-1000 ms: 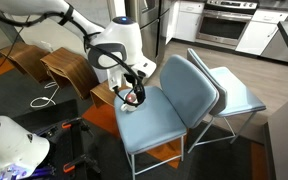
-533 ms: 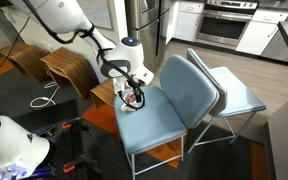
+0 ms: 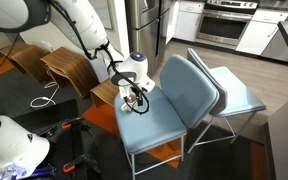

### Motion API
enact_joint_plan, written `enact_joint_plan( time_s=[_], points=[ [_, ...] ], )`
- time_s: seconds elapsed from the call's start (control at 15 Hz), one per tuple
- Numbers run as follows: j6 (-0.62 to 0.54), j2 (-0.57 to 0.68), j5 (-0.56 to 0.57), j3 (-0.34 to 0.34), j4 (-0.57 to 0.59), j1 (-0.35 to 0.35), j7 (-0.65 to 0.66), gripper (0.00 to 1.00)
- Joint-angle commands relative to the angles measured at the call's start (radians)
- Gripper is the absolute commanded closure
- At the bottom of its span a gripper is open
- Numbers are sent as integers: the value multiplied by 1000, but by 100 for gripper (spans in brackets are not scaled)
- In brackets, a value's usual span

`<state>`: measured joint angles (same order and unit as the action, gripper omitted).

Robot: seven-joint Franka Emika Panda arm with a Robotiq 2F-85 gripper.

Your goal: Move the mug to the right

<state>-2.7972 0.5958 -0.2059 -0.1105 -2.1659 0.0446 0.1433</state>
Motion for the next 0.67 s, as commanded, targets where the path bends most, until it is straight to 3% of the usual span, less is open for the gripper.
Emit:
enact_joint_plan(
  time_s=[0.0,0.47,0.53,0.6],
  points=[
    [-21,77,-46,-52,63,-40,-36,3],
    [-77,121,-69,-91,42,-72,-40,0],
    [-79,124,-70,-95,40,-77,-43,4],
    [-82,132,-77,-112,40,-94,-54,20]
  ],
)
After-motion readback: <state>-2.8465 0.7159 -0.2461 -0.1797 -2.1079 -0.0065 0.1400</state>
